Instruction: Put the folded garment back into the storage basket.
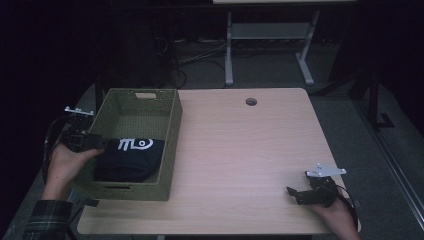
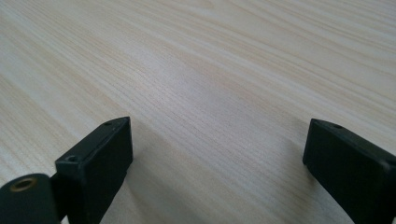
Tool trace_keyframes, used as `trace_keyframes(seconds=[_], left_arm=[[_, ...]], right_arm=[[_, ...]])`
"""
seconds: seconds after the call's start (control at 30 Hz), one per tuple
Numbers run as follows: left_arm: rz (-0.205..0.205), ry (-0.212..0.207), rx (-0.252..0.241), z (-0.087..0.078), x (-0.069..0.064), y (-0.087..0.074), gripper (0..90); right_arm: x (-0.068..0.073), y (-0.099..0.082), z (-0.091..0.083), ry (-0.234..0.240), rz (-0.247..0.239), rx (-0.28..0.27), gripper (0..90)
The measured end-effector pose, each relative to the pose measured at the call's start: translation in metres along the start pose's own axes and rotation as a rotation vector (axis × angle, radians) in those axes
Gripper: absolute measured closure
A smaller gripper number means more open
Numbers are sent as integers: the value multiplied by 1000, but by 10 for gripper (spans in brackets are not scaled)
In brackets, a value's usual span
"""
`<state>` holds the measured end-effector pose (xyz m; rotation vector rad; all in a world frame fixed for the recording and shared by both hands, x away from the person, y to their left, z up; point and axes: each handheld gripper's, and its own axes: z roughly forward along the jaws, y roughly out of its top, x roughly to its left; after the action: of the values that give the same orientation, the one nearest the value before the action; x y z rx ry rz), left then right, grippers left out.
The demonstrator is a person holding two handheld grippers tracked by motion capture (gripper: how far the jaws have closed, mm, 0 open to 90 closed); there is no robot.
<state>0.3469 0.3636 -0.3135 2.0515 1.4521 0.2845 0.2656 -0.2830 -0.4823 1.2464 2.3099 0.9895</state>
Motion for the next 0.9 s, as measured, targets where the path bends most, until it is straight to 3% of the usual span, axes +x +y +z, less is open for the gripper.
trace_keyframes(seconds=[0.37, 0.9], left_arm=[[95, -52, -64, 5, -49, 20, 131], [205, -141, -101, 27, -118, 36, 131]], right_arm=[[0, 0, 1, -6, 5, 0, 78], [0, 0, 0, -5, 6, -1, 78]])
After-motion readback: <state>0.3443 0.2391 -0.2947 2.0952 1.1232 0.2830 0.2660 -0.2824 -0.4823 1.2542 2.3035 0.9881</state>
